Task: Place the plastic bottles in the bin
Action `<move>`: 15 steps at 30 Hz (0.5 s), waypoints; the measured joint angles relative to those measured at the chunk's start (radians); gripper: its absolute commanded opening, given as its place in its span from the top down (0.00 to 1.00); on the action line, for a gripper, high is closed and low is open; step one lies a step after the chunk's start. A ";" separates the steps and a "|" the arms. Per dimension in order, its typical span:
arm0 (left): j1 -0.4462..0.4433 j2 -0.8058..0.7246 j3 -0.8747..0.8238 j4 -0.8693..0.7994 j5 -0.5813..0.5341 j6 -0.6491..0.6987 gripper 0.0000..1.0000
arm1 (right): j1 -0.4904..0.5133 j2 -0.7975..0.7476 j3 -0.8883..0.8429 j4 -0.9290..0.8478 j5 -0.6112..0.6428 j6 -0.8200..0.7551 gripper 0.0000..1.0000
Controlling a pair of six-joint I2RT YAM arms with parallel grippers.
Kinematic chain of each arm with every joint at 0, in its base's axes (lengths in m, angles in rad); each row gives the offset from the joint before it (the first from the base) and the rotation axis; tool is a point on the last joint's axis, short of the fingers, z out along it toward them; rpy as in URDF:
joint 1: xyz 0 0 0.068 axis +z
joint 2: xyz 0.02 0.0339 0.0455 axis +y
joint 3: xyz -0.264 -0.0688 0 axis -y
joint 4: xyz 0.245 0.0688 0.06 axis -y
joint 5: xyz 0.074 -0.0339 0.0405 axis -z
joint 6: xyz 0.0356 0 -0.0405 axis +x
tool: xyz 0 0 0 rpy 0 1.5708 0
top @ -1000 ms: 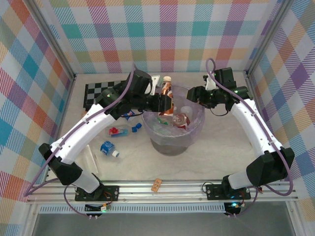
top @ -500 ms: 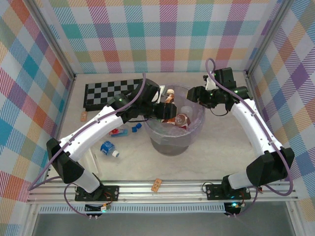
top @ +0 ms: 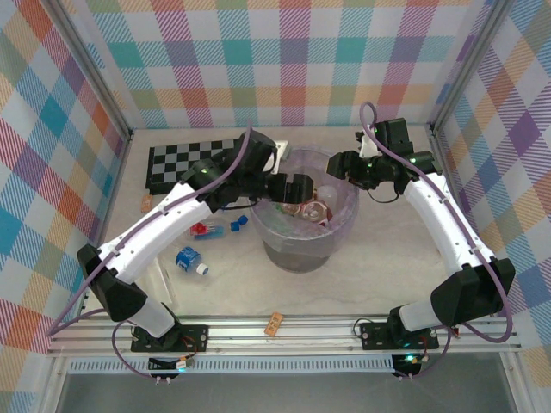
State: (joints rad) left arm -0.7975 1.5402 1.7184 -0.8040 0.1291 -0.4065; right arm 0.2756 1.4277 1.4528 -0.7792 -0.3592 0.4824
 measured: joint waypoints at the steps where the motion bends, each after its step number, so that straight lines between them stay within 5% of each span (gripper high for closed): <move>1: 0.003 -0.011 0.021 -0.016 -0.018 0.011 0.04 | 0.000 0.000 0.000 0.000 0.000 0.000 0.42; 8: 0.110 -0.146 0.059 -0.123 -0.080 0.055 0.04 | 0.000 0.000 0.000 0.000 0.000 -0.003 0.43; 15: 0.387 -0.288 -0.101 -0.164 -0.075 0.063 0.03 | 0.000 0.003 0.000 0.000 0.000 -0.011 0.43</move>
State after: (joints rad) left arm -0.4103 1.2522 1.6169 -0.9680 0.0540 -0.3435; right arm 0.2756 1.4303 1.4528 -0.7795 -0.3592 0.4717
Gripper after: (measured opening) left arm 0.970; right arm 0.575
